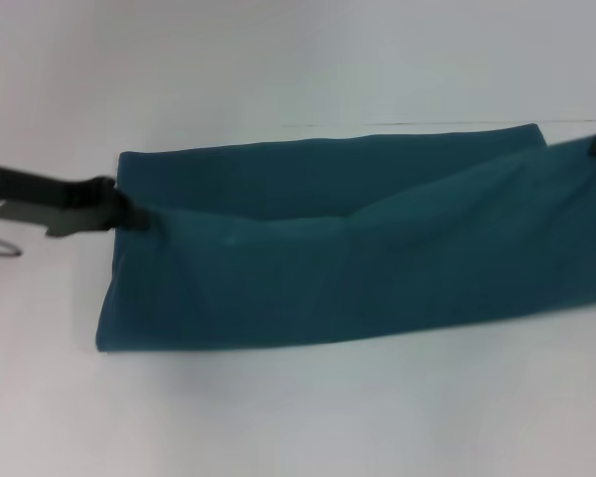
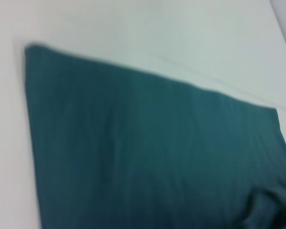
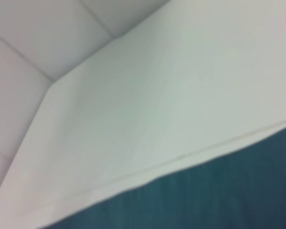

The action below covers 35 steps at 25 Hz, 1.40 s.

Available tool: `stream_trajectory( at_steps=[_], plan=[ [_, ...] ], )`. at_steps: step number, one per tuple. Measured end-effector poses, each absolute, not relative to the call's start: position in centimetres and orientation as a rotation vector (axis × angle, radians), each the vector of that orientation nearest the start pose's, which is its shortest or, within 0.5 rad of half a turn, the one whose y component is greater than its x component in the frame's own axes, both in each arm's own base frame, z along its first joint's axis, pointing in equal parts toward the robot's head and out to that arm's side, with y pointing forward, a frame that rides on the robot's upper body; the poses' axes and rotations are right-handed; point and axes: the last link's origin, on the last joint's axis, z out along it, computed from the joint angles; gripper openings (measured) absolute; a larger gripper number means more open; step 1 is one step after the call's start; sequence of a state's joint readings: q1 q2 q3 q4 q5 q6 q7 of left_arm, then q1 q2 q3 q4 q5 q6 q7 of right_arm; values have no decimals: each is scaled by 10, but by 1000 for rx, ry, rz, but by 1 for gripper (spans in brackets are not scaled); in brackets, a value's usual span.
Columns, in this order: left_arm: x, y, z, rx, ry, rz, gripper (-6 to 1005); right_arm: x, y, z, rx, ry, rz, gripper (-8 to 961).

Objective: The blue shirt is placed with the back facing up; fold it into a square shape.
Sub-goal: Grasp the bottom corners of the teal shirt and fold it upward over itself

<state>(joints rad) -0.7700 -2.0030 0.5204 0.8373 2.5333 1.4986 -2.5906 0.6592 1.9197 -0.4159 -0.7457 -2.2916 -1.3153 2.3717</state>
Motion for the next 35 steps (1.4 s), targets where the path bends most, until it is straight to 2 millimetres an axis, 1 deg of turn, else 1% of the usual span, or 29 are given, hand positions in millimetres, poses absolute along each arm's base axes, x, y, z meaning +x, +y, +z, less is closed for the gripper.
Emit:
stream_trajectory(
  at_steps=[4,7,10,11,12,15,21,27,30,35],
  plan=[
    [-242,424,53,-2094,-1753,-324,28,299,426,106,-1862,1572,632,65],
    [-241,439,46,-2037,-1698,-318,28,296,441,95,-1820,1524,583,66],
    [-239,448,38,-1996,-1641,-319,27,293,453,85,-1791,1473,538,66],
    [-239,450,35,-1989,-1631,-319,27,290,461,80,-1768,1433,508,66],
    [-239,452,33,-1976,-1613,-320,27,290,461,80,-1768,1433,508,67],
    [-240,457,30,-1937,-1578,-333,27,287,469,73,-1737,1396,491,67],
    [-245,463,32,-1865,-1567,-362,28,275,482,70,-1700,1319,479,68],
    [-246,466,34,-1832,-1560,-376,28,262,492,52,-1710,1252,424,69],
    [-247,467,35,-1823,-1552,-378,27,261,494,49,-1704,1236,407,70],
    [-249,468,35,-1807,-1542,-387,27,264,494,50,-1688,1238,408,71]
  ],
)
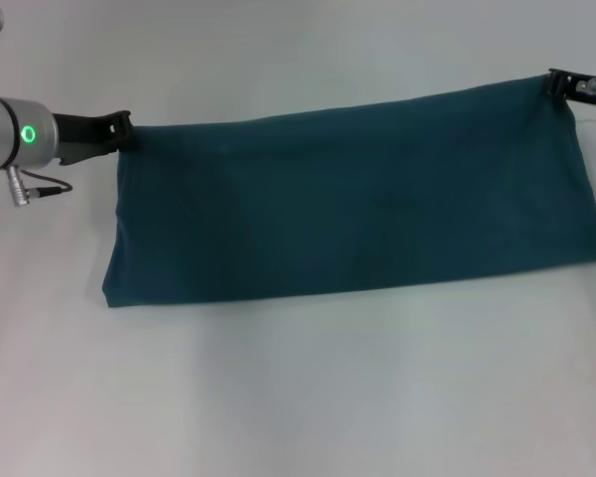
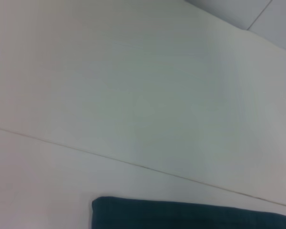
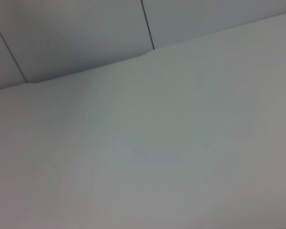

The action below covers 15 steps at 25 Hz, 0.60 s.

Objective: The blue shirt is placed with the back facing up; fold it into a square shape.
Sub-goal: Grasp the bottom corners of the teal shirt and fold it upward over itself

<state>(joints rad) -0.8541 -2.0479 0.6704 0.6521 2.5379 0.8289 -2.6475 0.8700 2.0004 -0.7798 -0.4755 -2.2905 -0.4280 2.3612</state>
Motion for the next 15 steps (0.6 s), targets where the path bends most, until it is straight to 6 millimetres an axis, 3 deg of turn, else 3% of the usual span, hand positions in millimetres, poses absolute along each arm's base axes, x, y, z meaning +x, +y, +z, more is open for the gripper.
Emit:
stream_trajectory(
  at_steps=[15],
  plan=[
    [-249,470,34,-1785,-1531,-401,28,254,499,48,-1699,1209,412,73]
  ],
)
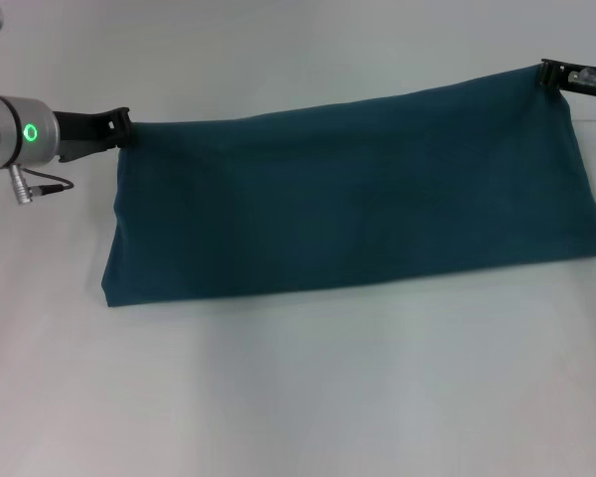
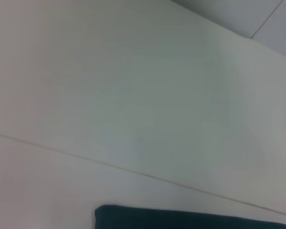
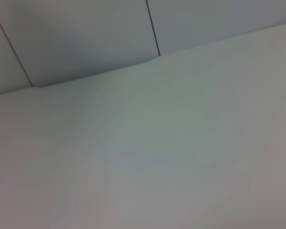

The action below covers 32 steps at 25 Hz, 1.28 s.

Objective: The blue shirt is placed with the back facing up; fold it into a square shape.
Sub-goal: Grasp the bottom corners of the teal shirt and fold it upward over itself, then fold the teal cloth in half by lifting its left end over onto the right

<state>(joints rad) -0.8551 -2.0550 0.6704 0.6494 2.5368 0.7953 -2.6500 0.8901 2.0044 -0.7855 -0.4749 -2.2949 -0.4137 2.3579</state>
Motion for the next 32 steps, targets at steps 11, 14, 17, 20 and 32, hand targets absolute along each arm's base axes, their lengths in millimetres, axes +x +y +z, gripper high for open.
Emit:
stream_trajectory(
  at_steps=[11,14,17,20,32],
  plan=[
    [-245,473,33,-1790,-1505,-406,31,258,497,50,-1688,1221,411,75],
    [-245,474,33,-1782,-1508,-412,41,261,497,53,-1687,1220,402,76],
    [-247,475,34,-1760,-1511,-423,51,270,498,62,-1672,1224,382,116],
    [-249,474,35,-1737,-1519,-433,61,279,498,75,-1642,1249,382,176],
    [-275,443,44,-1700,-1699,-591,499,307,440,97,-1750,1551,587,536]
  ],
)
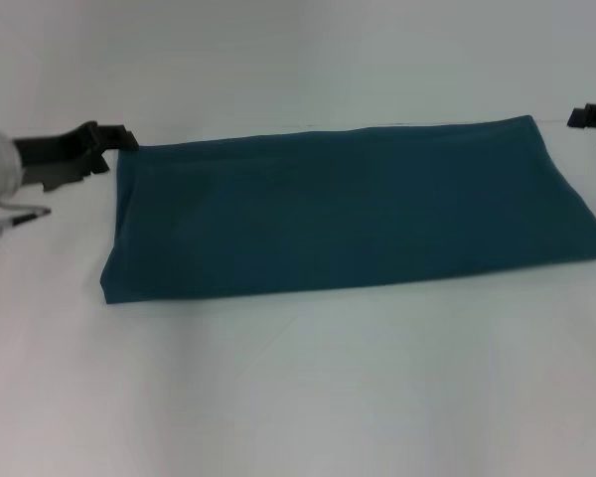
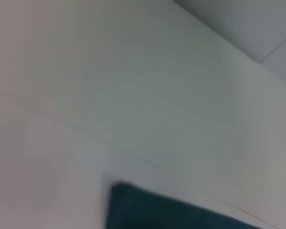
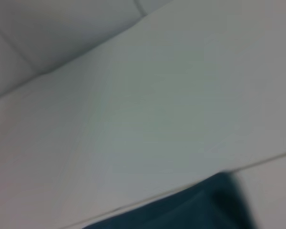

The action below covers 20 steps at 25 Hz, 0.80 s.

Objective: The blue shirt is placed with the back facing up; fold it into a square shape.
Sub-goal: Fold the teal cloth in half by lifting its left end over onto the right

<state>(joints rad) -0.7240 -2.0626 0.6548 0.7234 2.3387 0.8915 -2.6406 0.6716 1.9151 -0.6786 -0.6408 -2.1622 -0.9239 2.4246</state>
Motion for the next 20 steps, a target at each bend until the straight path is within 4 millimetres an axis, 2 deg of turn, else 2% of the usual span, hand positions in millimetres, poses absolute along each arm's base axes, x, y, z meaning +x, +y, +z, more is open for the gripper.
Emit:
stream_trajectory(
  at_steps=[3,5,9,10,12,16,20],
  plan=[
    [-281,415,48,-1735,-1801,-796,569,310,409,99,-1820,1619,773,627],
    [-286,399,52,-1736,-1865,-895,569,311,391,101,-1856,1655,883,688],
    [-301,362,58,-1698,-2034,-1076,568,318,362,103,-1898,1693,1012,688],
    [-303,358,58,-1684,-2053,-1096,568,320,356,103,-1903,1700,1031,688],
    [-312,342,55,-1626,-2141,-1166,567,322,350,103,-1907,1709,1055,688],
    [-326,324,46,-1505,-2251,-1227,567,324,343,98,-1923,1705,1066,687],
    [-333,316,38,-1428,-2310,-1214,566,324,345,95,-1937,1691,1060,687]
  ],
)
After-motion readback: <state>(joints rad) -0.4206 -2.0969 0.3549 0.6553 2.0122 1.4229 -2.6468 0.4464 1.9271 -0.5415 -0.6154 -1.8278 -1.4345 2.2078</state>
